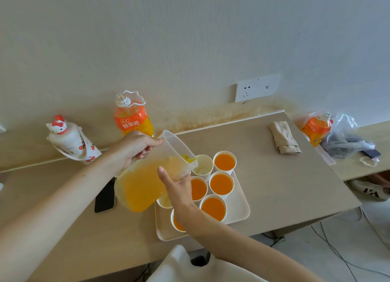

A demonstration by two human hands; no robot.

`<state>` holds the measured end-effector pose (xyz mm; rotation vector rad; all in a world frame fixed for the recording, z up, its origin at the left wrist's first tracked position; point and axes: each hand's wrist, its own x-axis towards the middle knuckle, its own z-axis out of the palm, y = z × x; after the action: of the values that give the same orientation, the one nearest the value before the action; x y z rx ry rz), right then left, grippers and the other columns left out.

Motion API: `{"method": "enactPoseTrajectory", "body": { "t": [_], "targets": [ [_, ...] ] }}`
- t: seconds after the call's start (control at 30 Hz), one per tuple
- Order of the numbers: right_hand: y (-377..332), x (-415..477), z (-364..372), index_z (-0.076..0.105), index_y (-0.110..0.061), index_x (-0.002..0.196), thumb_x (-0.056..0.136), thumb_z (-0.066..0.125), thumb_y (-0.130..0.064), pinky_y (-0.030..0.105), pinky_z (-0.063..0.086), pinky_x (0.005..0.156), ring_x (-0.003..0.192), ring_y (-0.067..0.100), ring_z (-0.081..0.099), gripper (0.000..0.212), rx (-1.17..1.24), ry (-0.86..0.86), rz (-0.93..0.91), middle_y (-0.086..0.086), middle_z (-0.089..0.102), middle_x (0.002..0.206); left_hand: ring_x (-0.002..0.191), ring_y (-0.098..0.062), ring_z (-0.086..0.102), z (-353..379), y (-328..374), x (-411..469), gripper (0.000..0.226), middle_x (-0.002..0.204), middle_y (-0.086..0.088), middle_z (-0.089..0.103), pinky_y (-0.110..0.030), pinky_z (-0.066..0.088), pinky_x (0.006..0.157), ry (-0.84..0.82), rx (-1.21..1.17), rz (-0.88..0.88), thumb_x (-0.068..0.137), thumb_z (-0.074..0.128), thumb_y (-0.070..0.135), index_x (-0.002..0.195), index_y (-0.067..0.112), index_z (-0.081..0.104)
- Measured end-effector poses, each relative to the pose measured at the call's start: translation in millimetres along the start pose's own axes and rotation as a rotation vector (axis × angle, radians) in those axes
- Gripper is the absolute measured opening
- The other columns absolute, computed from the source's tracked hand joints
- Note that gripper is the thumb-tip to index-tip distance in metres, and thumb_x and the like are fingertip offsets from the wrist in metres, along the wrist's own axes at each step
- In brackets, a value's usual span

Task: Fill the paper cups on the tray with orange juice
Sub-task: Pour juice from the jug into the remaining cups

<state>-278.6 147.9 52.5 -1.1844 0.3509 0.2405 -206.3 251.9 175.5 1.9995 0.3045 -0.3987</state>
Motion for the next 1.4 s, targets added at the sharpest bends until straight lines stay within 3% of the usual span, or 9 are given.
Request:
{"method": "enactPoseTrajectory", "body": {
  "t": [0.77,0.97,1.23,1.3,1.4],
  "targets": [
    [0.4,13.2,-10.0,0.044,-0.019,0.135,0.042,0.083,-0.072,0.041,0.053,0.098,0.11,0.015,0.064,0.114,0.03,-0.05,0.035,0.0,0.066,0.119,0.041,-0.01,0.033,12.0,5.6,15.3,0.042,0.047,0.001,0.037,-0.023,0.03,0.048,0.032,0.072,-0.069,0.085,0.072,0.026,0.057,0.013,0.044],
    [-0.4,12.3,-12.6,0.044,-0.019,0.136,0.067,0.084,-0.048,0.041,0.051,0.101,0.111,0.015,0.063,0.085,0.047,-0.074,0.057,0.0,0.065,0.12,0.041,-0.01,0.032,11.0,5.4,16.2,0.041,0.048,0.001,0.037,-0.022,0.03,0.047,0.03,0.078,-0.068,0.085,0.072,0.026,0.058,0.013,0.044],
    [-3.2,8.8,-9.2,0.042,-0.021,0.138,0.048,0.084,-0.065,0.04,0.052,0.1,0.113,0.016,0.062,0.108,0.041,-0.065,0.078,0.001,0.064,0.123,0.044,-0.012,0.032,10.6,2.5,16.4,0.042,0.046,0.002,0.037,-0.024,0.03,0.048,0.024,0.074,-0.063,0.085,0.072,0.027,0.056,0.013,0.044],
    [-4.7,8.5,-11.2,0.042,-0.021,0.137,0.055,0.085,-0.062,0.036,0.052,0.099,0.111,0.015,0.062,0.101,0.035,-0.079,0.075,0.0,0.064,0.121,0.044,-0.012,0.032,10.8,2.3,17.0,0.042,0.045,0.002,0.037,-0.024,0.03,0.049,0.028,0.076,-0.064,0.084,0.072,0.027,0.056,0.013,0.044],
    [-8.8,6.2,-13.5,0.043,-0.022,0.133,0.076,0.079,-0.04,0.026,0.053,0.091,0.104,0.01,0.062,0.07,0.035,-0.095,0.07,-0.004,0.064,0.115,0.043,-0.011,0.032,11.1,3.5,17.5,0.042,0.044,0.004,0.037,-0.023,0.03,0.049,0.033,0.079,-0.067,0.084,0.072,0.027,0.056,0.013,0.044]
  ]
}}
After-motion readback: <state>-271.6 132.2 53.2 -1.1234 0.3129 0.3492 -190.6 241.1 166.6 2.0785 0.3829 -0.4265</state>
